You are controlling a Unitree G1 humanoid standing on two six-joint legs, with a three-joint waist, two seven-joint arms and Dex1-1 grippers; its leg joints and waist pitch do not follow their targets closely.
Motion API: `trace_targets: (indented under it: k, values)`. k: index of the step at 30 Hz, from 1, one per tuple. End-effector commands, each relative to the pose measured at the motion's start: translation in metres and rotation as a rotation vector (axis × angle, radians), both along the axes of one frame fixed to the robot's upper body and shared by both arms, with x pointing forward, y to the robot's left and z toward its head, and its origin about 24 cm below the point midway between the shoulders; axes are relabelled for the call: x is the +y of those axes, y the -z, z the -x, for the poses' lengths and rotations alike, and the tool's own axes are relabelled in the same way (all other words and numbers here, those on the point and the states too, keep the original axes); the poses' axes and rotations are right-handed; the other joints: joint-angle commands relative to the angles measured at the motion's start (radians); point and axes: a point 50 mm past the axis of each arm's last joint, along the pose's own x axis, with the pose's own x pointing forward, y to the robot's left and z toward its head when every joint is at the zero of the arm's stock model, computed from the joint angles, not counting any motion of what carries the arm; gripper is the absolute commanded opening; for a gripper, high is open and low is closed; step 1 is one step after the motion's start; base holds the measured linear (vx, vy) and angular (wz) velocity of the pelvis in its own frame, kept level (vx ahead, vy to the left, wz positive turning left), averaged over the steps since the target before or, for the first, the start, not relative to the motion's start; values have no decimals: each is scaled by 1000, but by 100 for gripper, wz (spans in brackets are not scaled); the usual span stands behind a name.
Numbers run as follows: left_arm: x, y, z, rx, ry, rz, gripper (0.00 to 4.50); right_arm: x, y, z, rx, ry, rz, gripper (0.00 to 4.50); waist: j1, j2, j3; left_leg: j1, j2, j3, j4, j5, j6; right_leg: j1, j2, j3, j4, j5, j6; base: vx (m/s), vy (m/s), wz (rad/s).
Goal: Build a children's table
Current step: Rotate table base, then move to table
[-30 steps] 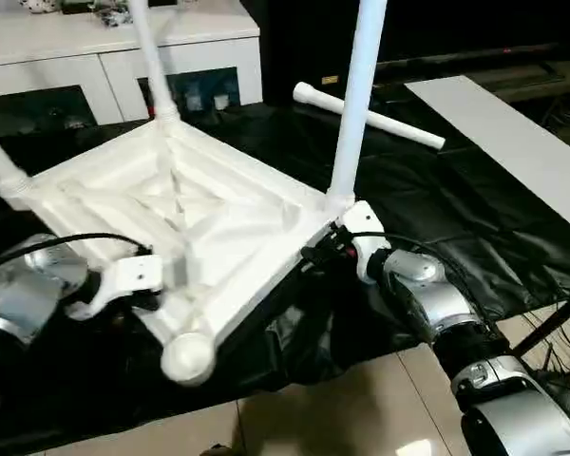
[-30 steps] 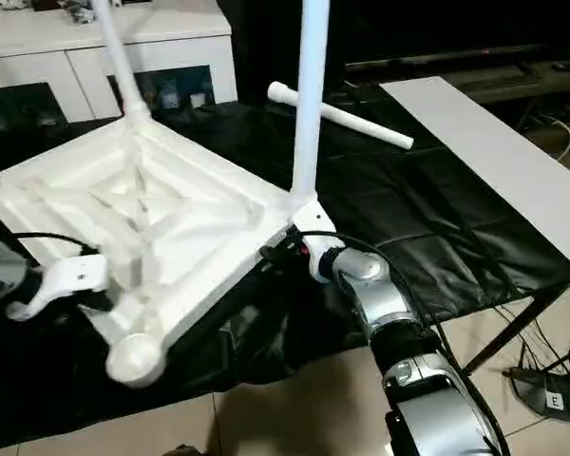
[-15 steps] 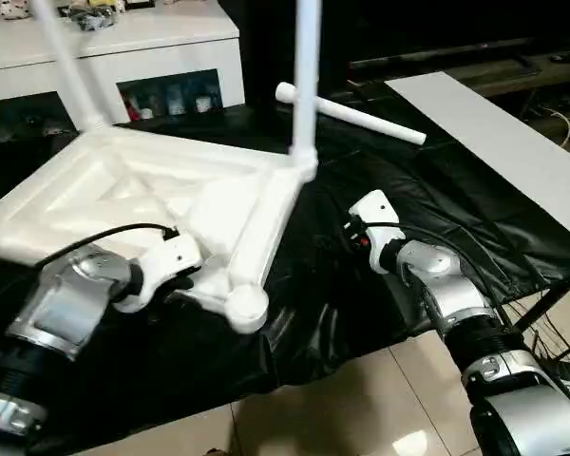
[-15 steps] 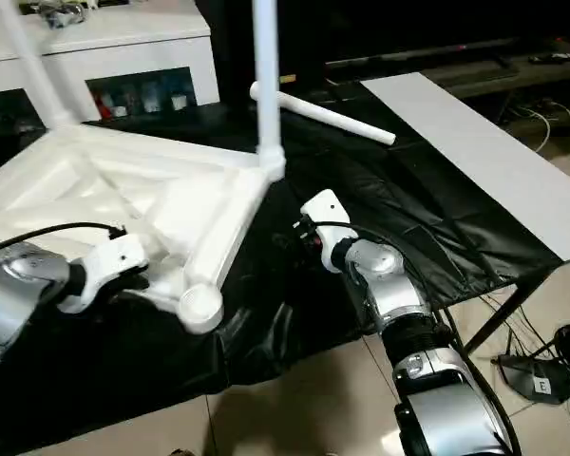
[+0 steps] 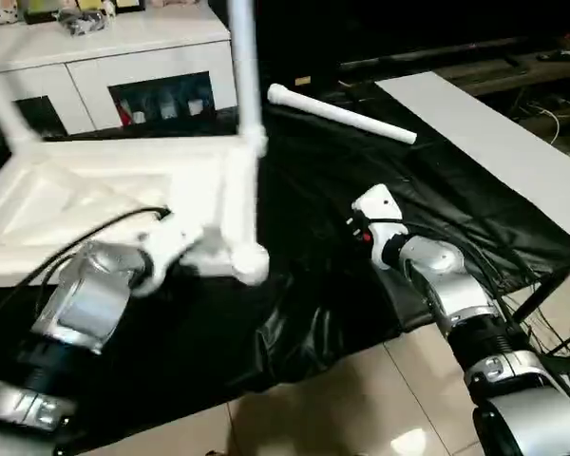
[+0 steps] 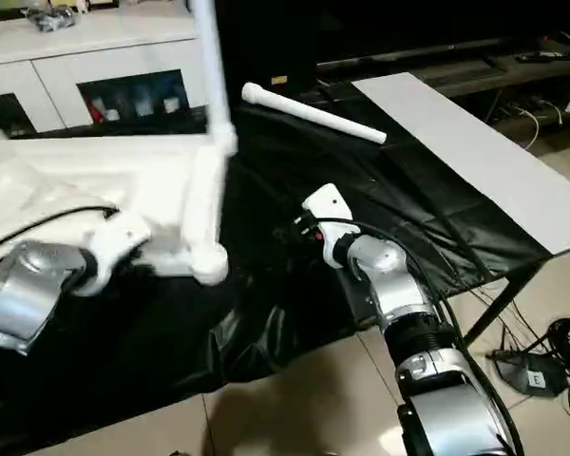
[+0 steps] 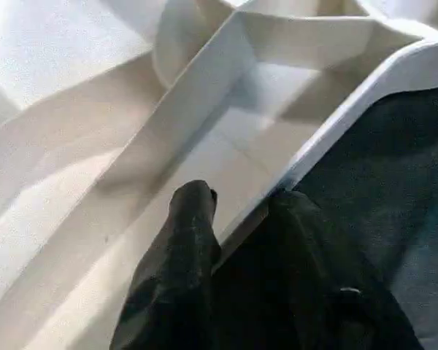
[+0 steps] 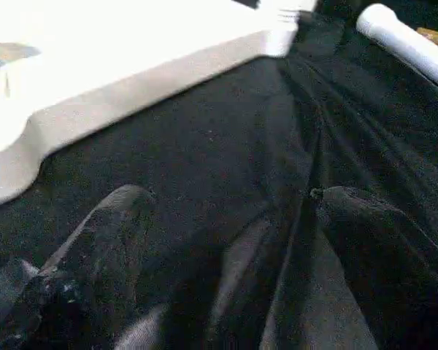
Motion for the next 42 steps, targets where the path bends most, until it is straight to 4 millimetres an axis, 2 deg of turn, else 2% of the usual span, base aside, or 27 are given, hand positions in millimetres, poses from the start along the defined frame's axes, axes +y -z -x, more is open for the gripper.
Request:
trace_targets:
  k: [1, 2, 5, 12, 13, 15, 16, 19, 21, 22, 24, 26, 28, 29, 30, 31, 32, 33, 34, 35, 36, 37, 38, 39, 40, 41, 42]
  values:
    - [6, 6, 2, 22, -59, -15, 115, 1, -2, 2, -11, -6, -13, 396, 12, 5, -68, 11, 8, -7, -60, -222, 30, 49, -61, 34, -92, -161, -232, 0, 0, 0]
    - [5, 7, 1, 11, -63, -16, 102, 1, -2, 2, -13, -5, -14, 396, 14, 9, -68, 12, 9, -7, -60, -221, 32, 48, -60, 34, -91, -143, -238, 0, 0, 0]
    - [5, 9, 1, 11, -95, -19, 85, 0, -3, 4, -11, 0, -21, 396, 21, 7, -68, 12, 10, -7, -62, -222, 34, 48, -59, 34, -90, -129, -236, 0, 0, 0]
    - [18, 6, 4, -16, -283, -8, 42, -1, 0, 10, -6, 10, -38, 396, 18, 6, -62, 12, 7, -9, -67, -284, 14, 46, -61, 32, -104, -267, -195, 0, 0, 0]
    - [13, 6, 3, -35, -280, 34, 39, -1, 0, 11, -7, 15, -42, 396, 15, 5, -62, 8, 6, -11, -69, -280, 14, 48, -61, 31, -104, -274, -191, 0, 0, 0]
    - [7, 6, 2, -71, -250, 67, 35, 0, 0, 11, -8, 17, -45, 396, 14, 4, -61, 10, 5, -11, -67, -287, 18, 44, -61, 30, -109, -291, -187, 0, 0, 0]
    - [-3, 4, -3, -134, -160, 128, 63, 0, -2, 11, -11, 18, -49, 396, 17, 7, -62, 12, 4, -11, -65, -287, 25, 40, -62, 32, -114, -290, -187, 0, 0, 0]
    - [-9, 2, -1, -132, -68, 169, 65, 1, -3, 12, -17, 12, -51, 396, 22, 10, -68, 10, 11, -12, -67, -265, 26, 40, -59, 33, -103, -214, -199, 0, 0, 0]
    - [-9, -7, 1, -147, -70, 221, 105, -2, -5, 14, -25, 9, -49, 396, 27, 18, -70, 12, 14, -12, -67, -246, 22, 42, -59, 33, -92, -139, -216, 0, 0, 0]
    - [-9, -10, 1, -157, -73, 232, 116, -2, -6, 14, -27, 9, -49, 396, 29, 15, -71, 14, 15, -8, -65, -234, 26, 40, -57, 34, -92, -101, -224, 0, 0, 0]
    - [-8, -17, 0, -221, -83, 260, 113, -4, -7, 15, -41, 14, -44, 396, 32, 18, -74, 9, 14, -9, -63, -199, 31, 48, -58, 32, -87, -38, -235, 0, 0, 0]
    - [-2, -30, -5, -408, -168, 329, 144, -8, -13, 17, -97, 52, -33, 396, 35, 16, -76, 4, 12, -9, -58, -149, 39, 54, -55, 30, -80, 51, -241, 0, 0, 0]
    - [4, -39, -4, -579, -253, 380, 153, -13, -20, 16, -128, 142, -58, 396, 36, 6, -79, 3, 12, -8, -56, -124, 49, 59, -57, 31, -77, 86, -238, 0, 0, 0]
    - [5, -42, -2, -637, -276, 397, 153, -15, -22, 16, -127, 186, -82, 396, 35, 5, -79, 3, 13, -7, -57, -122, 52, 59, -57, 31, -78, 86, -236, 0, 0, 0]
    - [5, -41, 3, -663, -372, 481, 153, -15, -27, 17, -144, 229, -98, 396, 32, -5, -76, 2, 13, -5, -59, -120, 55, 59, -55, 32, -79, 71, -231, 0, 0, 0]
    - [6, -39, 9, -711, -496, 500, 153, -14, -31, 20, -179, 275, -109, 396, 27, 5, -74, -22, 13, -44, -83, -112, 123, 78, -63, -19, -69, 65, -233, 2, -9, 19]
    - [6, -37, 12, -722, -544, 501, 187, -14, -32, 21, -191, 290, -116, 396, 23, 9, -78, -8, 28, -60, -78, -128, 142, 68, -56, -30, -75, 59, -233, 2, -9, 19]
    - [5, -35, 14, -729, -573, 501, 196, -12, -33, 22, -194, 303, -131, 396, 4, 24, -80, -19, 32, -101, -83, -152, 205, 79, -48, -63, -61, 56, -258, -10, -33, 44]
    - [1, -31, 17, -742, -626, 500, 194, -7, -31, 21, -180, 329, -164, 396, -21, 29, -72, -11, 72, -163, -109, -206, 273, 66, -18, -83, -32, -21, -270, -17, -80, 45]
    - [-1, -28, 18, -745, -658, 504, 189, -5, -30, 20, -174, 341, -174, 396, -30, 44, -74, 6, 85, -195, -119, -216, 299, 54, -7, -91, -4, -74, -280, -17, -80, 45]
    - [-1, -28, 18, -745, -658, 504, 194, -5, -30, 20, -174, 341, -174, 396, -48, 48, -64, 16, 91, -252, -140, -231, 337, 37, 6, -84, 37, -184, -282, -15, -128, 42]
    - [-3, -24, 19, -742, -680, 485, 194, 1, -29, 19, -159, 335, -182, 396, -42, 26, -63, 16, 77, -290, -151, -267, 328, 25, 3, -61, 60, -228, -295, -29, -174, 52]
    - [-3, -23, 19, -748, -679, 465, 194, 4, -28, 18, -155, 330, -180, 396, -37, 14, -61, 5, 55, -293, -156, -302, 306, 30, -1, -50, 55, -231, -311, -29, -174, 52]
    - [-4, -22, 19, -755, -674, 445, 194, 7, -27, 18, -151, 326, -177, 396, -24, -5, -54, -30, -5, -291, -158, -368, 239, 53, -16, -28, 19, -247, -378, -40, -228, 62]
    - [-3, -19, 19, -749, -685, 434, 194, 13, -27, 17, -136, 309, -182, 396, -17, -17, -53, -41, -40, -278, -136, -389, 196, 62, -27, -24, -21, -288, -414, -61, -261, 61]
    - [-1, -17, 20, -750, -701, 418, 194, 16, -27, 17, -127, 304, -182, 396, -1, -56, -58, -60, -121, -188, 54, -362, 86, 58, -102, -36, -145, -516, -469, -61, -261, 61]
    - [-1, -17, 20, -750, -701, 418, 194, 16, -27, 17, -127, 304, -182, 396, 22, -76, -57, -58, -112, -48, 261, -263, 119, 66, -130, -53, -189, -613, -426, -50, -250, 50]
